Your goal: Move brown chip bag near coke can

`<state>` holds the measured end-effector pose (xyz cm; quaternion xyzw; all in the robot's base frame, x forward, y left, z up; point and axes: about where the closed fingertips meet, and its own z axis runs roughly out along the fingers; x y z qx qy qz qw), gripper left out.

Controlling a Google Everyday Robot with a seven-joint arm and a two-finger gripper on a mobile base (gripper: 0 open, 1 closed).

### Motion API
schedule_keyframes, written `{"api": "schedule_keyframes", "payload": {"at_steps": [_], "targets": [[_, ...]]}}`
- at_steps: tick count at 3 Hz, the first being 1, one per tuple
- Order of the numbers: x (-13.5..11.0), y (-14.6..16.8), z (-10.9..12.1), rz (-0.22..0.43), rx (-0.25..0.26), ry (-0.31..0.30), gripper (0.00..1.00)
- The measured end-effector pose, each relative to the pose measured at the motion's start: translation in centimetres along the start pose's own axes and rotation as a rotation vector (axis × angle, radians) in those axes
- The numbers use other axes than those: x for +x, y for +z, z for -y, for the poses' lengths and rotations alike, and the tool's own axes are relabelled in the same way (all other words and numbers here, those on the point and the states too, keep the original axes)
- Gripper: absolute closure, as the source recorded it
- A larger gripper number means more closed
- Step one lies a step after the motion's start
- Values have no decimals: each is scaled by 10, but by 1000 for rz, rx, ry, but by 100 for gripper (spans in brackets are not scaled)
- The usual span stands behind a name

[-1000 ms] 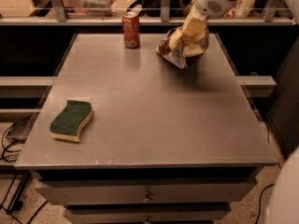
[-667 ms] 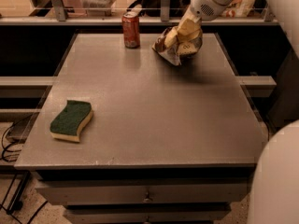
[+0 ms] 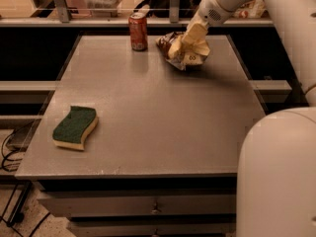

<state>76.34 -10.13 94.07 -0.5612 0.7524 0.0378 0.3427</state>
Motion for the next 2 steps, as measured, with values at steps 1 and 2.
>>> {"api": "schedule_keyframes", "payload": {"at_steps": [1,2], "targets": [[-3,3,2,7,2,-1,0],[-3,3,2,7,2,-1,0]]}}
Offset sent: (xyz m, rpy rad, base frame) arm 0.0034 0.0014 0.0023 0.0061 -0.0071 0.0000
